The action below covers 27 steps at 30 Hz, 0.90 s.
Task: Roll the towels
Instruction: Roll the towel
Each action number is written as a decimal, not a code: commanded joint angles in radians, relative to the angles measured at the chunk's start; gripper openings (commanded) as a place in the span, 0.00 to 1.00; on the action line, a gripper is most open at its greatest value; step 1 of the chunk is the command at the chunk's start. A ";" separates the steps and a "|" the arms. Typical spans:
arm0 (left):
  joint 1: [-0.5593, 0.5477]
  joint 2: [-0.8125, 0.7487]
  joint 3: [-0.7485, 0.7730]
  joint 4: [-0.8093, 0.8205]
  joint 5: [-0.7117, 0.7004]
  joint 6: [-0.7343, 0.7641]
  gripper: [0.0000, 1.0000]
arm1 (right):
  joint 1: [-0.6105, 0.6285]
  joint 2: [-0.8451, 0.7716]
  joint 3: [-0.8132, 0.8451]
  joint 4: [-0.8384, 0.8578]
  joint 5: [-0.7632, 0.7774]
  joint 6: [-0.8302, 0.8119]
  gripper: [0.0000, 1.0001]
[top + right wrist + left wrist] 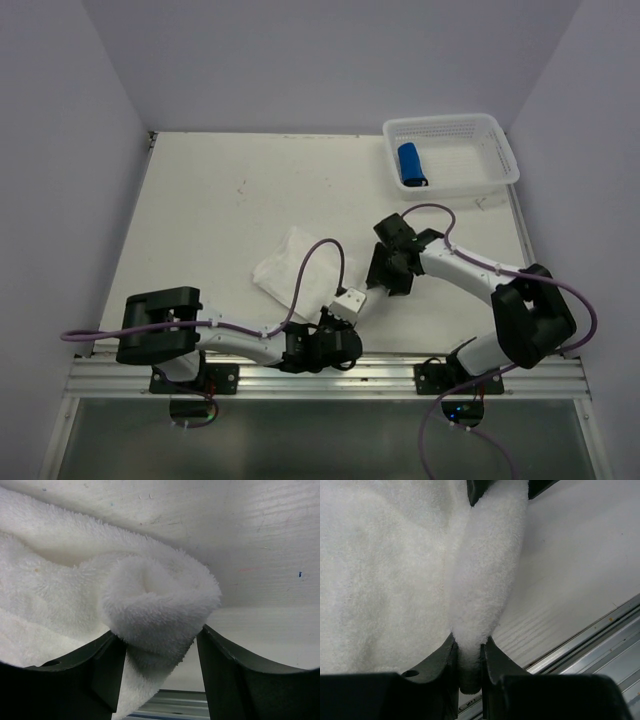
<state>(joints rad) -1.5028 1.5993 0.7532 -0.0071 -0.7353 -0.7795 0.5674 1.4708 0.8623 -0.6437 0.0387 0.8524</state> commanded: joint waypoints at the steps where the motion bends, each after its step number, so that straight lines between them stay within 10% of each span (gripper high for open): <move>1: -0.007 -0.041 -0.037 0.027 0.030 -0.053 0.00 | -0.035 0.014 0.035 -0.014 0.082 -0.030 0.61; 17: -0.007 -0.070 -0.066 0.052 0.048 -0.063 0.00 | -0.052 0.016 0.055 0.042 0.070 -0.059 0.70; 27: -0.007 -0.111 -0.117 0.062 0.048 -0.141 0.00 | -0.054 0.068 0.076 0.016 0.130 -0.056 0.22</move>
<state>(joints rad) -1.4998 1.5318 0.6750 0.0559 -0.7013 -0.8482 0.5301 1.5173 0.8978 -0.6373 0.0406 0.8059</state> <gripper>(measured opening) 0.196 0.274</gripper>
